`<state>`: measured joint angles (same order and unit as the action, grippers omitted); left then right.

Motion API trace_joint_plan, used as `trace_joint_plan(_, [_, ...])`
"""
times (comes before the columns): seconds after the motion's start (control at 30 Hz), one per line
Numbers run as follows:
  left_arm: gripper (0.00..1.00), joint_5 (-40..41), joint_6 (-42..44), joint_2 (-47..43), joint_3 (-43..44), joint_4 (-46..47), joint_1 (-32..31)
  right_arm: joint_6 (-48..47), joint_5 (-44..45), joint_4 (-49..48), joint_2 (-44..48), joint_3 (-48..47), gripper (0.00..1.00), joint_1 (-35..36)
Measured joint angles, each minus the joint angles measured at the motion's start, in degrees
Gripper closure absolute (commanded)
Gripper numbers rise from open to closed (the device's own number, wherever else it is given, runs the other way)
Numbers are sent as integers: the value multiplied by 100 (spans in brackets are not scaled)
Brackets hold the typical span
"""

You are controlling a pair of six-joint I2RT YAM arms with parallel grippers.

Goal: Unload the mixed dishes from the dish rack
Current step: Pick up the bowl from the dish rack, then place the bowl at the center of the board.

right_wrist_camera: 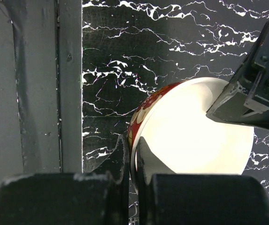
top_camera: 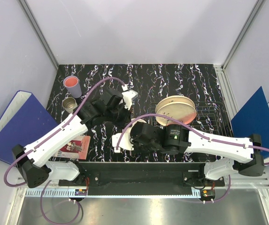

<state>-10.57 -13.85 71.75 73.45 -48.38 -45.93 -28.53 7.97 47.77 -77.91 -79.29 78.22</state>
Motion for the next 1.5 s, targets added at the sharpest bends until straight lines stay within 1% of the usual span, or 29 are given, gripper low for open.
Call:
trace_joint_plan(0.13, [100, 9, 37, 39, 0, -9, -20, 0, -11, 26, 0, 2, 100, 0])
trace_joint_plan(0.2, [100, 13, 39, 39, 0, -7, -20, 2, 9, 20, 2, 2, 83, 0])
trace_joint_plan(0.23, [100, 26, 42, 39, 0, 0, -20, 13, 37, 15, 2, 2, 70, 0])
trace_joint_plan(0.27, [100, 57, 42, 39, 0, 9, -20, 35, 76, 7, 2, 2, 57, 0])
trace_joint_plan(0.3, [100, 85, 37, 39, 0, 4, -17, 59, 170, -13, 7, 2, 37, 7])
trace_joint_plan(0.37, [100, 140, 28, 39, 0, -37, 7, 68, 474, -160, 68, 2, 25, 0])
trace_joint_plan(0.4, [100, 170, 33, 39, 0, -68, 7, 129, 562, -216, 98, 0, 12, -4])
trace_joint_plan(0.43, [100, 186, 31, 39, 0, -109, 7, 138, 699, -295, 155, -2, 8, -17])
trace_joint_plan(0.47, [100, 201, 26, 39, 0, -153, 7, 190, 774, -326, 195, -7, 2, -22])
trace_joint_plan(0.63, [100, 249, -59, 81, 98, -262, 74, 256, 1163, -426, 420, -22, 0, -22])
trace_joint_plan(0.73, [100, 240, -157, 166, 269, -278, 321, 339, 1403, -433, 568, -37, 0, -22])
trace_joint_plan(0.83, [100, 297, -365, 323, 525, -284, 820, 531, 1696, -457, 754, -142, 0, -22])
trace_joint_plan(0.97, [100, 498, -763, 686, 935, -212, 1521, 1064, 2312, -610, 1023, -321, 0, -22])
trace_joint_plan(1.07, [100, 702, -1130, 1318, 1351, -39, 2175, 1609, 2767, -787, 1213, -356, 0, -22])
trace_joint_plan(1.1, [100, 769, -1204, 1512, 1475, -4, 2306, 1742, 2874, -831, 1252, -341, 0, -22])
trace_joint_plan(1.27, [100, 1145, -1550, 3045, 2409, 247, 3084, 2479, 3095, -1187, 1635, 44, 0, -24])
trace_joint_plan(1.37, [100, 1294, -1648, 3805, 2935, 424, 3355, 2728, 3119, -1370, 1818, 234, 0, -24])
trace_joint_plan(1.4, [100, 1390, -1685, 4118, 3097, 651, 3427, 2774, 3121, -1445, 1867, 289, 0, -24])
trace_joint_plan(1.5, [100, 1556, -1727, 4391, 3134, 968, 3497, 2826, 3139, -1628, 1884, 367, 0, -24])
